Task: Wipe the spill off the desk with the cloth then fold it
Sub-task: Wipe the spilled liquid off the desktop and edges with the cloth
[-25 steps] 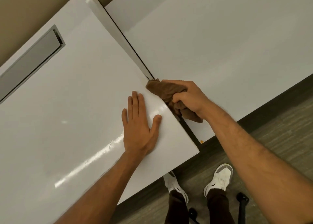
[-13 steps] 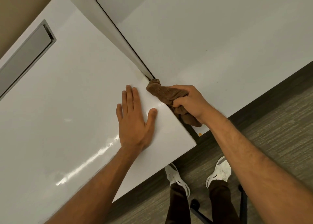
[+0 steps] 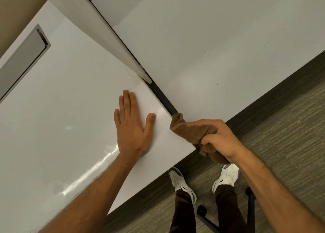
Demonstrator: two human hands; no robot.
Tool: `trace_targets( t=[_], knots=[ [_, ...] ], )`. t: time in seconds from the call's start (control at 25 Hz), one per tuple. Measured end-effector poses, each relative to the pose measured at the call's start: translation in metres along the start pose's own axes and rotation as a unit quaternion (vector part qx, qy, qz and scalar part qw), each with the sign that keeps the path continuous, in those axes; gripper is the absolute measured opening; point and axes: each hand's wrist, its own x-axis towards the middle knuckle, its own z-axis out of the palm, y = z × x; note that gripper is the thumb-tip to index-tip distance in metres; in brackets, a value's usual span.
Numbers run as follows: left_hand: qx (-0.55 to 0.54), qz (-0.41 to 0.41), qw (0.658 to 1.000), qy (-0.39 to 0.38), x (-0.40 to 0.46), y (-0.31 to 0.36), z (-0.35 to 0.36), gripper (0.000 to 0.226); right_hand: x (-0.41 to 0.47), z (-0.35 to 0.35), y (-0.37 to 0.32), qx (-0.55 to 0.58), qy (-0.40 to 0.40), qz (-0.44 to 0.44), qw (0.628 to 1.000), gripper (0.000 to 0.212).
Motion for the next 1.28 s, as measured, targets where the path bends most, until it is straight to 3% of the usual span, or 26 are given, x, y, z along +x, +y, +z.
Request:
trace_targets(
  t=[0.16,0.36,0.72,0.88,1.28],
  knots=[
    [0.001,0.001,1.0,0.0,-0.001,0.001,-0.001,0.085,-0.017,-0.007,0.012,0.03,-0.007,-0.004,1.0,0.058],
    [0.002,-0.003,1.0,-0.004,0.0,0.003,-0.002,0.084,0.018,-0.006,-0.005,0.117,0.08,-0.036,0.989,0.048],
    [-0.001,0.001,1.0,-0.001,-0.001,0.004,-0.002,0.084,0.111,0.056,-0.06,0.05,-0.004,-0.061,0.997,0.056],
    [0.001,0.001,1.0,0.001,0.0,0.003,-0.002,0.084,0.11,0.051,-0.06,0.065,-0.019,-0.049,0.996,0.039],
    [0.001,0.0,1.0,-0.003,-0.001,0.004,-0.003,0.086,0.037,0.036,-0.027,0.105,0.007,-0.028,0.994,0.044]
  ],
)
